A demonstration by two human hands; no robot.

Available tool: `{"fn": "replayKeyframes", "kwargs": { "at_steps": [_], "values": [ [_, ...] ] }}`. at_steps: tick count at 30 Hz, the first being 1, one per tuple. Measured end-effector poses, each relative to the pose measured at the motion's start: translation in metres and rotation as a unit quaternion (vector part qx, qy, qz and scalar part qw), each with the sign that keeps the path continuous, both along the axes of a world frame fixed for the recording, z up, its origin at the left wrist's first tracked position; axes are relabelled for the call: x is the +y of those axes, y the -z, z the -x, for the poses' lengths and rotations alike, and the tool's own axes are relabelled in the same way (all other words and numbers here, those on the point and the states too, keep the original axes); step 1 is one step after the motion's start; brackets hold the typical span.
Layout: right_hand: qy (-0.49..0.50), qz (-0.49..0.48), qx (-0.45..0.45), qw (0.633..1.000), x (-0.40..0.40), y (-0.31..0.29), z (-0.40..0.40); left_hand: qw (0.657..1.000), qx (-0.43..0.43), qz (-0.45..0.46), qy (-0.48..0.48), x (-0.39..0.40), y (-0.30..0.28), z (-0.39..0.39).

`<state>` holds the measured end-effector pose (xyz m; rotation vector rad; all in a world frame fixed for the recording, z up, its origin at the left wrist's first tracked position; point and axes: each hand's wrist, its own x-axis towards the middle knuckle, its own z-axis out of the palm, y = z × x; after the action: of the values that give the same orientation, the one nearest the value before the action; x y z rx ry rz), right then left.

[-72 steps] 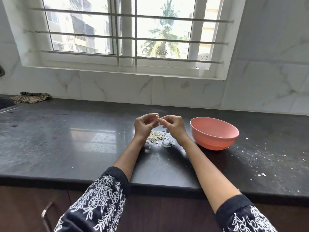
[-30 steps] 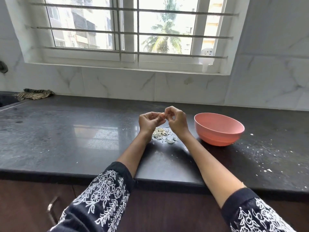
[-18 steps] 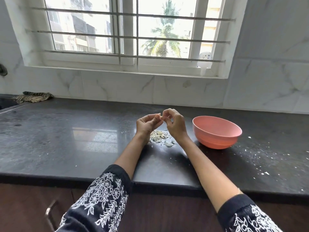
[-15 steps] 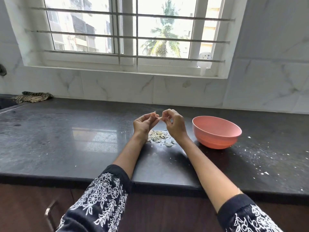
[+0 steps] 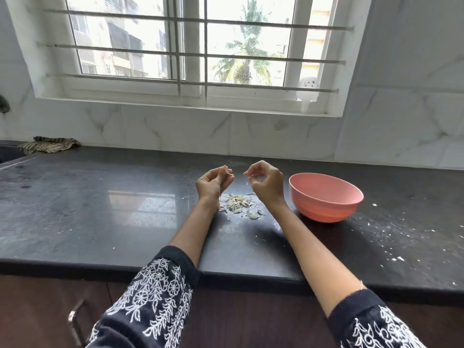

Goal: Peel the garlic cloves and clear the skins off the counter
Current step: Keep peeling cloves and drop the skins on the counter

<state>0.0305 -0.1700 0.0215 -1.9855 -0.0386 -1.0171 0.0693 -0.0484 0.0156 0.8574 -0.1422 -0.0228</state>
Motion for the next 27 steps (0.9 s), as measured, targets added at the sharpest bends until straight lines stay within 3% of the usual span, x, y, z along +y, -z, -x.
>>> {"fn": "replayKeyframes", "kwargs": {
  "at_steps": [16,27],
  "values": [
    [-0.033,0.016,0.053,0.998,0.001,0.002,-0.001,0.979,-0.132,-0.154,0.008,-0.006,0.007,0.003],
    [-0.061,-0.015,0.077,0.995,-0.001,0.0,0.005,0.905,-0.248,-0.332,-0.096,-0.004,0.011,-0.002]
  ]
}}
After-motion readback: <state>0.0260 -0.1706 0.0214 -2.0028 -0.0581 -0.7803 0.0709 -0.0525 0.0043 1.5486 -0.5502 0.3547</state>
